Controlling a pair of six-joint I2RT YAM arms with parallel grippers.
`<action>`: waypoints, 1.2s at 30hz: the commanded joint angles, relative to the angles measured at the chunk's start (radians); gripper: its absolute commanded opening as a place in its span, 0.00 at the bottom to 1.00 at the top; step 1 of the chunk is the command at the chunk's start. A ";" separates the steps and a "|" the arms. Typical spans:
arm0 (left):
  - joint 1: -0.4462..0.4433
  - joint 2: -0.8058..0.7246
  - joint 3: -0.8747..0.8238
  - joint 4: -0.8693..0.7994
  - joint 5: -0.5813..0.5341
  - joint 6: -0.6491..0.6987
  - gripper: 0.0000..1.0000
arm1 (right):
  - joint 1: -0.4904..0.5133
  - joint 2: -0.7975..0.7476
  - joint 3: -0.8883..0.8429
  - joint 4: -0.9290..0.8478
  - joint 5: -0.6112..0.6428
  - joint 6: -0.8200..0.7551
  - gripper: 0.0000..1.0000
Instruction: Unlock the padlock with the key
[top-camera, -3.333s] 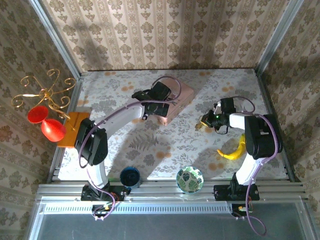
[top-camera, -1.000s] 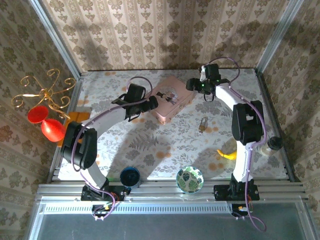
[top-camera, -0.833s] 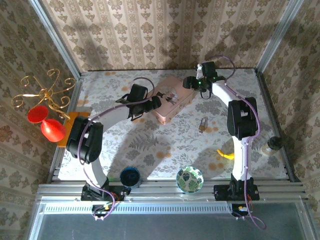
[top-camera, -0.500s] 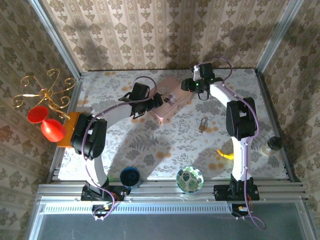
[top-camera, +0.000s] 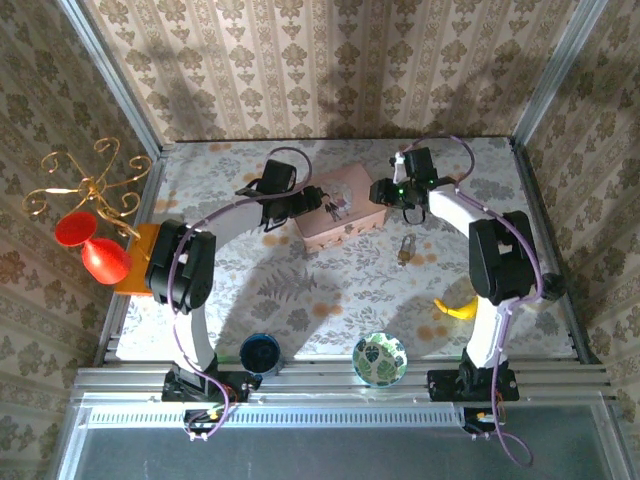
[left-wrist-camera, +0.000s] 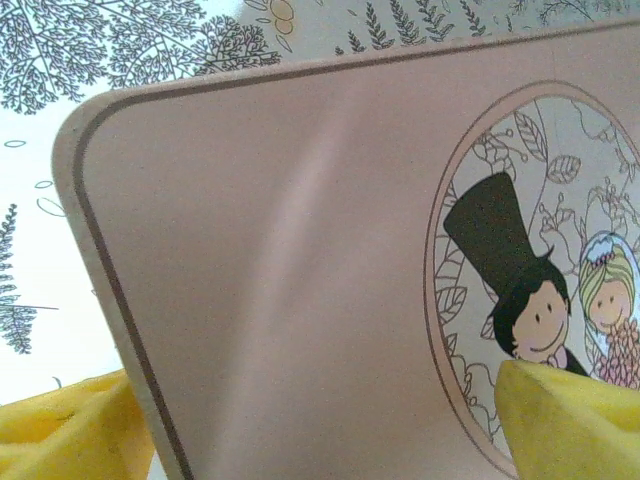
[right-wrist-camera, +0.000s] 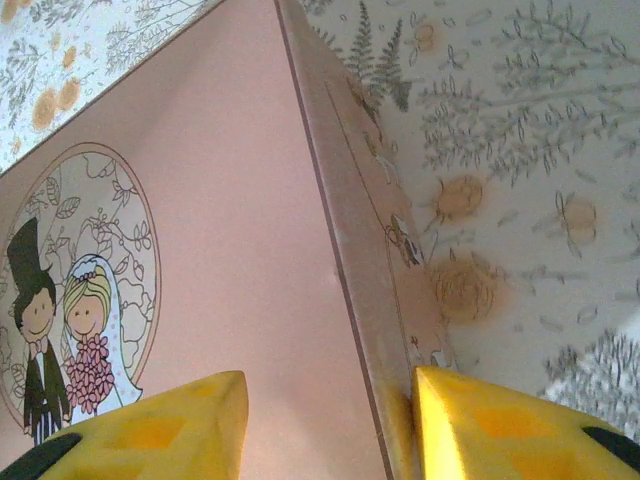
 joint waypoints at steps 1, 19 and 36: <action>-0.014 0.029 0.061 0.003 0.082 0.058 0.87 | 0.052 -0.091 -0.096 0.001 0.015 0.075 0.46; 0.083 -0.166 0.005 -0.061 -0.020 0.144 1.00 | 0.036 -0.424 -0.224 -0.159 0.391 -0.005 0.80; 0.185 -0.977 -0.875 0.410 -0.650 0.597 1.00 | -0.041 -0.982 -0.899 0.396 0.749 -0.316 1.00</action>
